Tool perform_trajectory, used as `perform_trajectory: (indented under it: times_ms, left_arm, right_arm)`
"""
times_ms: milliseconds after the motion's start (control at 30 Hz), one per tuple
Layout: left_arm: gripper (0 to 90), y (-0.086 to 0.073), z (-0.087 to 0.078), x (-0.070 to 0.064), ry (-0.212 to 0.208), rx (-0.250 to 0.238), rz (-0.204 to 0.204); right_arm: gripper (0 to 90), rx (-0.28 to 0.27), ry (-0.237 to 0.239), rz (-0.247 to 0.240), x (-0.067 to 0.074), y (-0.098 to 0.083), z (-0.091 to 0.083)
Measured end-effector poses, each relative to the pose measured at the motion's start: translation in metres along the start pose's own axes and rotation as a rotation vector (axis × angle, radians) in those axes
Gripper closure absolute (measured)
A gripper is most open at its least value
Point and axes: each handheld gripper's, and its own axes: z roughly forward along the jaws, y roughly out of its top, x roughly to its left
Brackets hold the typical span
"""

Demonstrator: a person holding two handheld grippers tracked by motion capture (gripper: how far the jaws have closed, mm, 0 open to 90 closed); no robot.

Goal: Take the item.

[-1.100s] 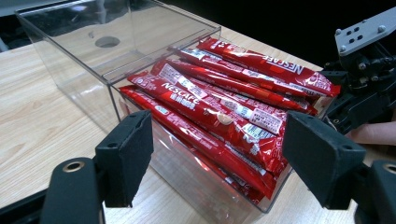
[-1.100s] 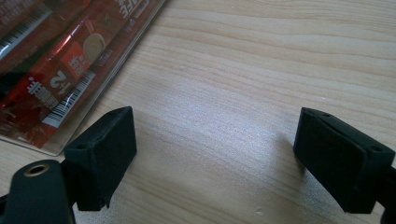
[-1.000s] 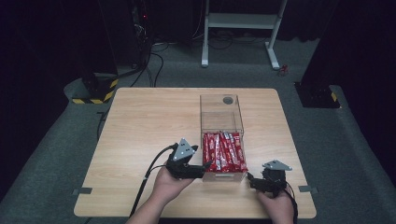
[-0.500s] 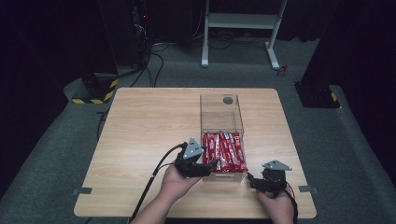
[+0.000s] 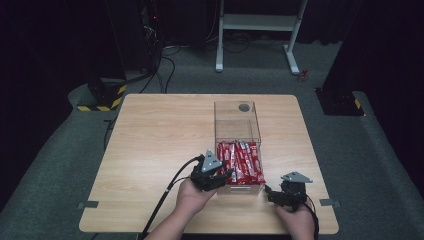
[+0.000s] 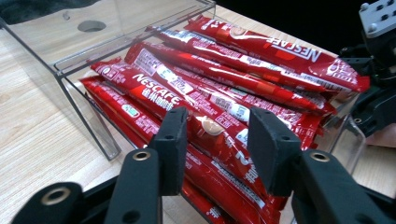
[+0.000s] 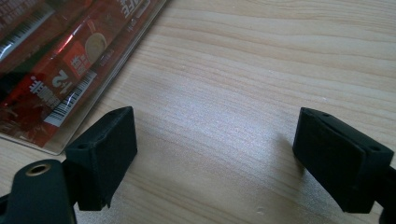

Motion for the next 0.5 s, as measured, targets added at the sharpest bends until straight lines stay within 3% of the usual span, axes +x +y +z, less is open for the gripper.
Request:
perform_trajectory:
  times_ms: [267,500]
  left_arm:
    - [66.6,-0.0037,0.0007,-0.0001,0.017,-0.002,0.000]
    - [78.6,-0.0050,0.0022,-0.0031,0.014,0.010,-0.009]
  right_arm:
    - [13.6,0.000,0.001,-0.001,0.0001,0.0000,0.0000]
    - [13.6,-0.001,0.001,-0.001,0.0001,0.0000,0.0000]
